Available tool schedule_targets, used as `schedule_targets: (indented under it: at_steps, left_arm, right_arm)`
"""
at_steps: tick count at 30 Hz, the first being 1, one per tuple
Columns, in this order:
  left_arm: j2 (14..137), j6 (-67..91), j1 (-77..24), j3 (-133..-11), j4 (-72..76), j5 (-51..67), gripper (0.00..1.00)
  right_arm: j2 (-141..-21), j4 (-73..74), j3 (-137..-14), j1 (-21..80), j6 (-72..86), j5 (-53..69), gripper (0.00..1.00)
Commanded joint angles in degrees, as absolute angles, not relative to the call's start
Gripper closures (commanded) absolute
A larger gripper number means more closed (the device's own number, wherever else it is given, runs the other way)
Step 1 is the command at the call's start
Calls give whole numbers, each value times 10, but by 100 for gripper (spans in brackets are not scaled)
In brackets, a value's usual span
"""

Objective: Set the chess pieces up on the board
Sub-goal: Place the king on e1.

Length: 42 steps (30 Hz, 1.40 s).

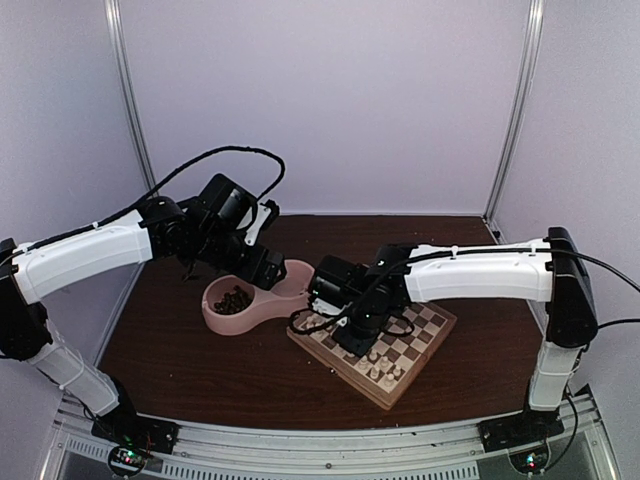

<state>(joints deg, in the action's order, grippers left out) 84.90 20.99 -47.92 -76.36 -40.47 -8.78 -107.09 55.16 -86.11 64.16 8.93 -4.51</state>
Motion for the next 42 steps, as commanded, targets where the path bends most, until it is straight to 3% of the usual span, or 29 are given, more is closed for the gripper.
schedule_targets:
  at_steps: [1,14,20,26,42]
  left_arm:
    - [842,214,-472,-764,-395,-88,2]
    - [846,212,-472,-763,-396,-86,2]
    - [843,212,-472,-762,-396,-86,2]
    - [842,212,-472,-762,-396,-84,2]
    - [843,213,-472,-761,-397,-77,2]
  right_arm:
    - [-1083,562,-876,648,84,-66,87]
    - [-1099,560,-875,653,85,-66,86]
    - [-1096,558,-876,654,87,-67,71]
    - [-1073,553,-876,654,90,-66,66]
    - [-1014,531,-855,645,101,-58,65]
